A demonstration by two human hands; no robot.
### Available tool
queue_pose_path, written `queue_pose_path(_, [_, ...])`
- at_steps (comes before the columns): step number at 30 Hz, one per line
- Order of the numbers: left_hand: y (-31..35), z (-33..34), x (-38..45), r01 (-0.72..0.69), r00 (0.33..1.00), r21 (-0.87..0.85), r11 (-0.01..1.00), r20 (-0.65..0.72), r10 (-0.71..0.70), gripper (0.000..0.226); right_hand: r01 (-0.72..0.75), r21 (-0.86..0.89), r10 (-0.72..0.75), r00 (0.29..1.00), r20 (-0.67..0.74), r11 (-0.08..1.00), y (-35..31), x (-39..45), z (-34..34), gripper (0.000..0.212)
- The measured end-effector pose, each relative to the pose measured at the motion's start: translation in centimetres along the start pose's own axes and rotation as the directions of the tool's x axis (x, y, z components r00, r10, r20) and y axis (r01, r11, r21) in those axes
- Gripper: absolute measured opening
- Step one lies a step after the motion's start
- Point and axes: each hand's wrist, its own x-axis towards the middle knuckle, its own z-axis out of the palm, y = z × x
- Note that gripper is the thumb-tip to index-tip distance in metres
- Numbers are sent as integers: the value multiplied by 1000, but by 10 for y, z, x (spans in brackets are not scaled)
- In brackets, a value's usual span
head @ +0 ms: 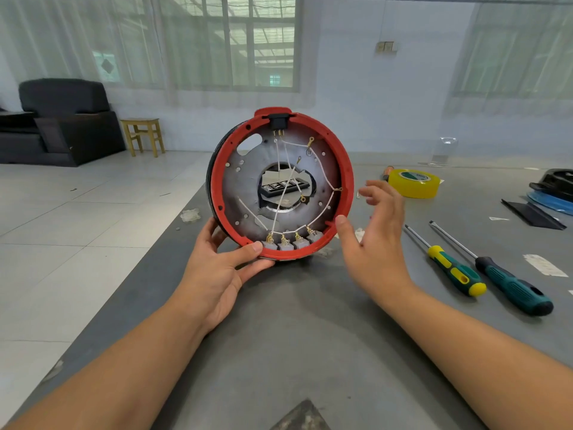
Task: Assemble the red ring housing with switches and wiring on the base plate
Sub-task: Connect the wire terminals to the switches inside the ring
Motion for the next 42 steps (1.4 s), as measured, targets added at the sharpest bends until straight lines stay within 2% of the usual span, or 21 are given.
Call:
queue_pose_path(1, [1, 0, 0, 13, 1000, -8, 1000, -4, -13, 95, -139, 58, 135, 988, 72, 989, 4, -1, 1, 58])
queue_pose_path(3, [1, 0, 1, 36, 999, -20, 999, -7, -36, 92, -432, 225, 366, 887, 280, 873, 6, 0, 4, 72])
queue_pose_path(4, [1, 0, 1, 48, 999, -27, 998, -5, -48, 90, -544, 321, 419, 824, 382, 775, 7, 2, 6, 72])
queue_pose_path(6, [2, 1, 1, 70, 998, -41, 997, 5, -70, 86, -669, 472, 435, 738, 516, 574, 9, 4, 11, 60])
queue_pose_path(8, [4, 0, 1, 71, 997, -20, 997, 18, -70, 81, -716, 551, 434, 698, 569, 429, 8, 7, 11, 47])
queue_pose_path(12, [8, 0, 2, 37, 999, 80, 996, 14, -38, 63, -716, 666, 442, 677, 588, 211, 2, 8, 13, 48])
queue_pose_path(13, [8, 2, 2, 49, 999, 108, 993, 10, -50, 63, -709, 682, 450, 676, 584, 179, -1, 8, 15, 49])
queue_pose_path(15, [4, 8, 1, 106, 994, 131, 986, 3, -107, 78, -700, 697, 463, 675, 575, 156, -9, 8, 22, 49])
queue_pose_path(17, [-2, 12, 2, 144, 989, 107, 984, 2, -145, 91, -696, 700, 458, 680, 572, 159, -16, 7, 30, 50])
queue_pose_path(20, [-6, 12, 3, 156, 988, 23, 987, -21, -155, 91, -696, 687, 428, 697, 576, 209, -20, 5, 40, 53])
queue_pose_path(24, [-2, 11, 6, 140, 987, -64, 988, -75, -145, 91, -727, 595, 396, 686, 610, 343, -10, 9, 46, 50])
queue_pose_path(25, [-1, 10, 7, 135, 986, -66, 989, -88, -141, 89, -723, 558, 432, 691, 579, 408, -5, 10, 46, 45])
queue_pose_path(27, [0, 10, 10, 127, 982, -70, 989, -129, -135, 84, -649, 381, 480, 752, 453, 658, 9, 15, 43, 35])
queue_pose_path(28, [0, 9, 11, 127, 980, -78, 989, -147, -137, 82, -568, 217, 462, 796, 392, 794, 18, 17, 41, 32])
queue_pose_path(29, [0, 9, 13, 129, 978, -83, 988, -156, -140, 80, -469, 35, 427, 830, 359, 882, 26, 19, 39, 25])
queue_pose_path(30, [0, 8, 15, 130, 977, -83, 988, -161, -142, 79, -383, -110, 395, 845, 361, 917, 33, 22, 40, 22])
queue_pose_path(33, [0, 8, 20, 128, 975, -74, 989, -172, -139, 80, -207, -356, 366, 805, 467, 911, 48, 32, 51, 35])
queue_pose_path(36, [0, 8, 25, 125, 974, -76, 989, -179, -137, 86, -59, -508, 370, 757, 538, 859, 55, 41, 69, 36])
queue_pose_path(38, [1, 8, 28, 128, 975, -74, 989, -172, -140, 92, -48, -571, 405, 754, 517, 819, 62, 50, 79, 42])
queue_pose_path(42, [1, 8, 35, 121, 979, -42, 992, -160, -126, 97, -83, -654, 505, 710, 491, 752, 85, 74, 96, 66])
